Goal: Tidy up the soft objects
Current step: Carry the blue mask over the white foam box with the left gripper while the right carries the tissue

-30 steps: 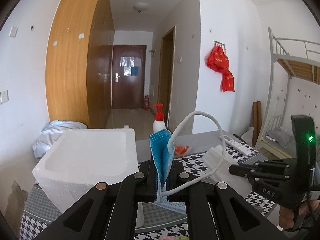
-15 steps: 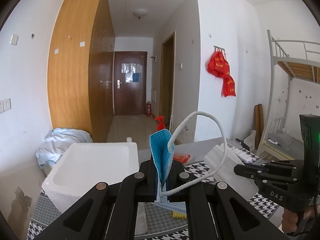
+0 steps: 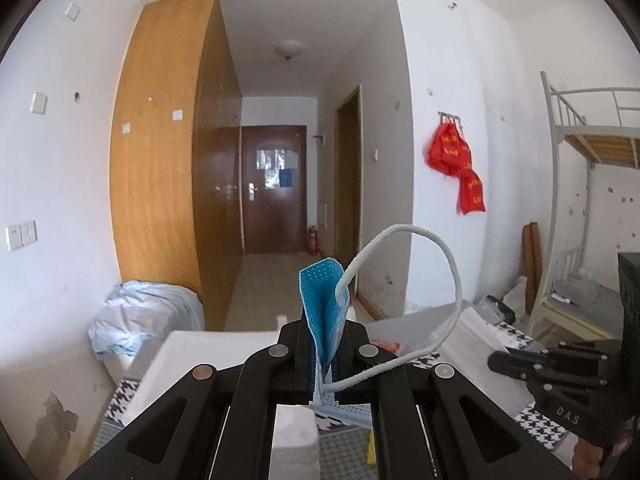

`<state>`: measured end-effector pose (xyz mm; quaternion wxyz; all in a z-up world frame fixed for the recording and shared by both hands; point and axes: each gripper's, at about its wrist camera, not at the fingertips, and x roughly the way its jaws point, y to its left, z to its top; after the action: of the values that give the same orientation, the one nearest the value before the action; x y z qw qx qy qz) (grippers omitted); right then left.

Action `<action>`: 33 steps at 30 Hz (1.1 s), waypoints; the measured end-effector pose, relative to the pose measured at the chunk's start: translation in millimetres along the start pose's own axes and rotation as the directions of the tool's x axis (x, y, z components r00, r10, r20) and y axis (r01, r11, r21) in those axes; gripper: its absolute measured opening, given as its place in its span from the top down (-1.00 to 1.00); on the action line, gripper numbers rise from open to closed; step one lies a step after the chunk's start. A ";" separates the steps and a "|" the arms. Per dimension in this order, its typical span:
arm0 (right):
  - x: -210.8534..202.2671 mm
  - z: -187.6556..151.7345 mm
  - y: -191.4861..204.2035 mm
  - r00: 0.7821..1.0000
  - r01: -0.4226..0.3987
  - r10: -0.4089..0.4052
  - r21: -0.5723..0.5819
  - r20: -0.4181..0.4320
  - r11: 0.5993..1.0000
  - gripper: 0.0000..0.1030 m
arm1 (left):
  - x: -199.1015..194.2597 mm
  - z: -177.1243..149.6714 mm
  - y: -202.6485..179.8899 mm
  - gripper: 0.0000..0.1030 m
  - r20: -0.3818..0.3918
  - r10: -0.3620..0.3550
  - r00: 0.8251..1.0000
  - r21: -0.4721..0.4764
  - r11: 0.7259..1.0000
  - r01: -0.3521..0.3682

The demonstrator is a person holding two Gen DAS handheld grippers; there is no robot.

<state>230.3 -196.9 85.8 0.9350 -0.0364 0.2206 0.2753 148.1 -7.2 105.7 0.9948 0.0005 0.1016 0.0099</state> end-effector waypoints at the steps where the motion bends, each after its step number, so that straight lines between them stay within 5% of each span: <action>1: 0.1 1.2 0.9 1.000 -0.005 0.005 -0.002 0.005 1.000 0.90 | 0.1 0.7 1.3 0.89 0.003 0.006 1.000 -0.001 1.000 -0.006; 12: 4.5 9.8 14.7 0.998 -0.055 0.055 -0.026 0.026 0.998 0.90 | 5.4 12.8 26.7 0.89 0.017 0.136 0.991 -0.010 0.991 -0.136; 20: 11.7 17.4 30.2 0.995 -0.094 0.096 -0.050 0.035 0.994 0.90 | 23.9 7.9 48.6 0.89 -0.051 0.240 0.969 -0.026 0.970 -0.242; 33: 25.4 25.0 44.9 0.993 -0.108 0.111 -0.064 0.037 0.992 0.90 | 64.3 -6.3 66.9 0.89 -0.174 0.256 0.951 -0.026 0.964 -0.264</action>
<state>235.3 -141.5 99.7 0.9212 -0.0475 0.1949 0.3335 208.5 61.0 86.7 0.9722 -0.0112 0.1847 0.1434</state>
